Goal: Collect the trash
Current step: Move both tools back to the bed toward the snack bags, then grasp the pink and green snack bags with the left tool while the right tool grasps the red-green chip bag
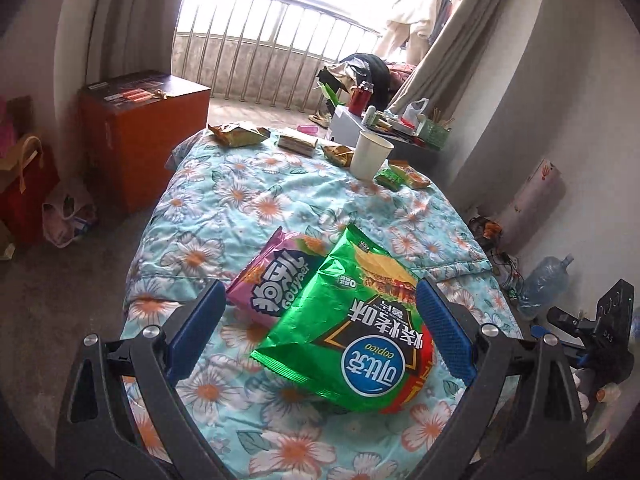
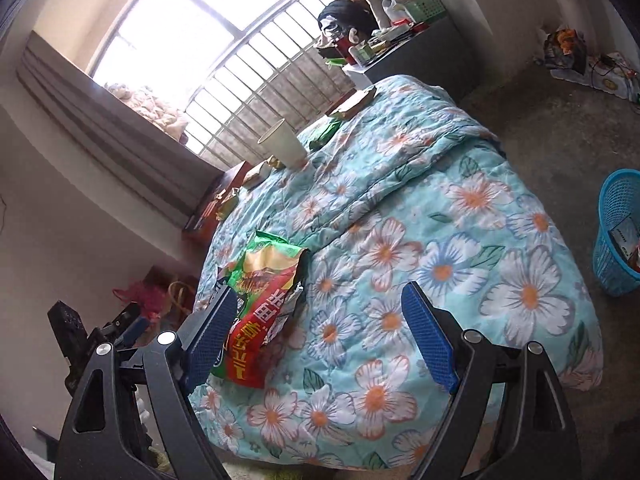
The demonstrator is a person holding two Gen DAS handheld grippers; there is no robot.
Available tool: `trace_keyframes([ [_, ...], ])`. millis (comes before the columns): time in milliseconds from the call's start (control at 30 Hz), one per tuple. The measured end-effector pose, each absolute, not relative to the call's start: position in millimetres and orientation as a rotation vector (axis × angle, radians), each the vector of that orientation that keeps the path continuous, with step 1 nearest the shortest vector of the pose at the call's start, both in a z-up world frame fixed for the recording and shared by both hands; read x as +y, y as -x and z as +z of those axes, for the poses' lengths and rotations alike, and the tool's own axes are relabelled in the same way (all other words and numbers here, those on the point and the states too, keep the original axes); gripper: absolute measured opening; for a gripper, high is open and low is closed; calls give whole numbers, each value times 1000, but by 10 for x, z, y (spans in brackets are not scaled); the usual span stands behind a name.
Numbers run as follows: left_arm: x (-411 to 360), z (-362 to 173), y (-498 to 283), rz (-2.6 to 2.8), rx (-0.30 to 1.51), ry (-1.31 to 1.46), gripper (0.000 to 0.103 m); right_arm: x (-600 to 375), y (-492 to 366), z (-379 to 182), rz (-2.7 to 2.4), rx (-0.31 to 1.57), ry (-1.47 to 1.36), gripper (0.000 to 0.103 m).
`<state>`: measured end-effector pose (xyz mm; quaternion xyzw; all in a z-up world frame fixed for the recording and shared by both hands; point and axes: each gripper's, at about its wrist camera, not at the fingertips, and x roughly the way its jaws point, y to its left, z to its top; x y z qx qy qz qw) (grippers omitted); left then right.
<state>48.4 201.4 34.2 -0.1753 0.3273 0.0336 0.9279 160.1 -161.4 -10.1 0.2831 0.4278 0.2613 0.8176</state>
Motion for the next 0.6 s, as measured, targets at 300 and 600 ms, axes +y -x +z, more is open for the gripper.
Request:
trace_keyframes([
  [300,2119,35,-578,53,742,374,76,-724,-1776,-601,745,1166,-767,75],
  [600,2710,-358,-1022,169,890,475,62,-268,-1871,-869,747,1293,-816,59],
])
